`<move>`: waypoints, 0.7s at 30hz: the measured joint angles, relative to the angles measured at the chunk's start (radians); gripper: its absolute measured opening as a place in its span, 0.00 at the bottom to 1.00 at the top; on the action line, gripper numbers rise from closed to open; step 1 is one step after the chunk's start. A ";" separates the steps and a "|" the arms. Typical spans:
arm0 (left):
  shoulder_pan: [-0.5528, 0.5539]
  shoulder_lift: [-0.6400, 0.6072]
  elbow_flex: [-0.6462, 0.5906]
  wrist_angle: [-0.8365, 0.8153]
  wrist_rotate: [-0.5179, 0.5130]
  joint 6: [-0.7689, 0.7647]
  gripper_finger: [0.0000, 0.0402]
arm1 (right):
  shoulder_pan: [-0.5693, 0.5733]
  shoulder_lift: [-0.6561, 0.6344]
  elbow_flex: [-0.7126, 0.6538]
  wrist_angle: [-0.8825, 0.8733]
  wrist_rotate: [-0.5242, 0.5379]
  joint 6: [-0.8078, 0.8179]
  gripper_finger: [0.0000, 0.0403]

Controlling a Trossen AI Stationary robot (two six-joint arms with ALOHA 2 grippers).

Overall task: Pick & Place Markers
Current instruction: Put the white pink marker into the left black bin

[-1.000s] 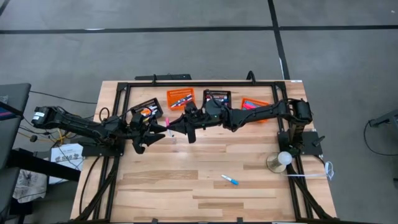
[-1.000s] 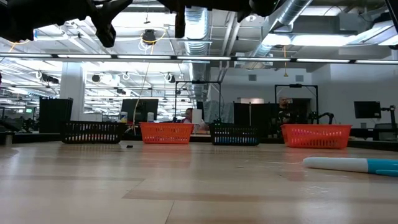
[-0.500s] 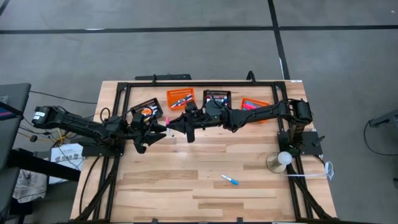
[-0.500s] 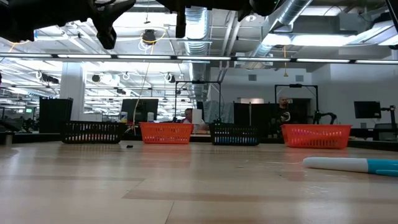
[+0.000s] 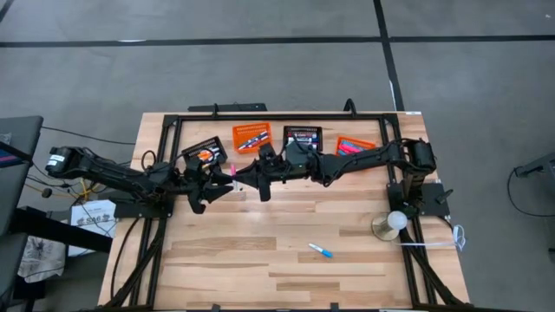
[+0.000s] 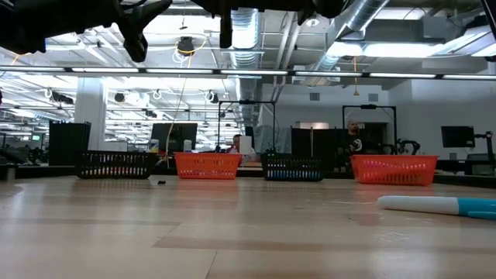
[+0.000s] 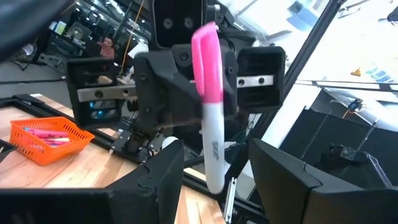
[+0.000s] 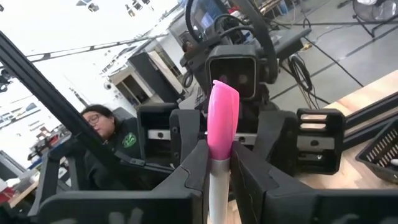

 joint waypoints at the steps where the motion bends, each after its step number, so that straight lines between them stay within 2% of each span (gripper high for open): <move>1: 0.000 0.003 0.000 0.004 0.000 0.000 0.45 | 0.002 0.000 0.000 -0.002 0.003 0.000 0.10; 21: 0.031 0.091 0.058 0.016 0.001 -0.003 0.43 | 0.009 0.000 0.000 -0.007 0.022 -0.011 0.09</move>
